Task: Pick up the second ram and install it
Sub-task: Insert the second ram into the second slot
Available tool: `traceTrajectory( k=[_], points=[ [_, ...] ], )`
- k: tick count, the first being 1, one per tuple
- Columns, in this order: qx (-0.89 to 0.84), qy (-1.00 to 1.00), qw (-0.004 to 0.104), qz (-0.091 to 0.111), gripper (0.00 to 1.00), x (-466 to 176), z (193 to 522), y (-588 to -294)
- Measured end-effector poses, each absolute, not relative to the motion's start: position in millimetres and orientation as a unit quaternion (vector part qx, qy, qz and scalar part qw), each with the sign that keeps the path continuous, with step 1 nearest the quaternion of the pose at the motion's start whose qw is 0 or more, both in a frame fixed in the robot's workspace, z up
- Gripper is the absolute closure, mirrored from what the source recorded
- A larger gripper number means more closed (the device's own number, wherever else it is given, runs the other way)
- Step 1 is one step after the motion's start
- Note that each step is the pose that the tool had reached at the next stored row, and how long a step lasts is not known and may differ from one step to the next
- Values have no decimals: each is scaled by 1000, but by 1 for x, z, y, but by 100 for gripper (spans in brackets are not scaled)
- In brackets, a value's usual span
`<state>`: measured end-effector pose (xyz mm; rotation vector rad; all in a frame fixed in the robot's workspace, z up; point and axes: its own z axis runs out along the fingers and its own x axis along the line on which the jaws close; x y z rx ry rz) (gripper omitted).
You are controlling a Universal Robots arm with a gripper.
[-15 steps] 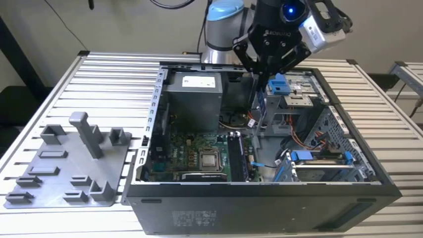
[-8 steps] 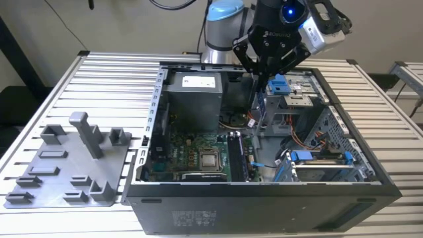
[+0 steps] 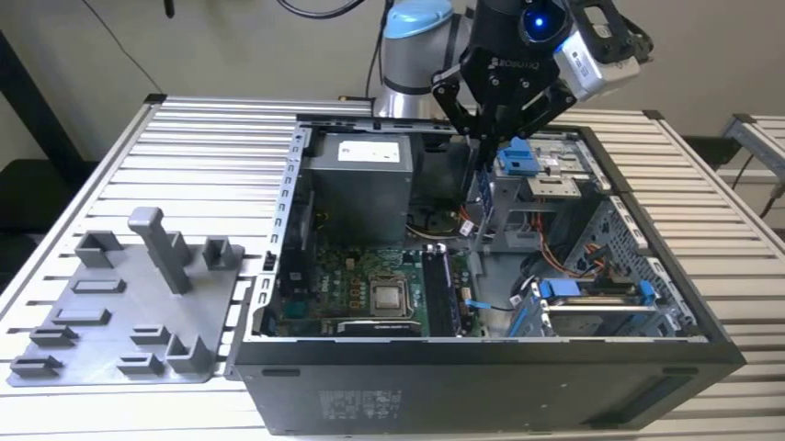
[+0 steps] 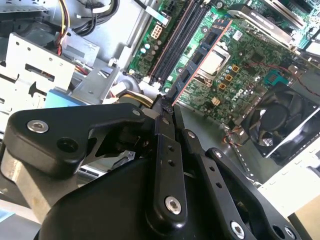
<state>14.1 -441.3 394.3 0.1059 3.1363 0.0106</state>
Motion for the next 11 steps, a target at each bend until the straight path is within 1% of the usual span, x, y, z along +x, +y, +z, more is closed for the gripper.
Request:
traceTrajectory(
  k=[5, 11],
  points=[
    [34, 999, 2, 3, 86, 14, 393, -441],
    [34, 999, 2, 2, 86, 14, 383, -441]
  ],
)
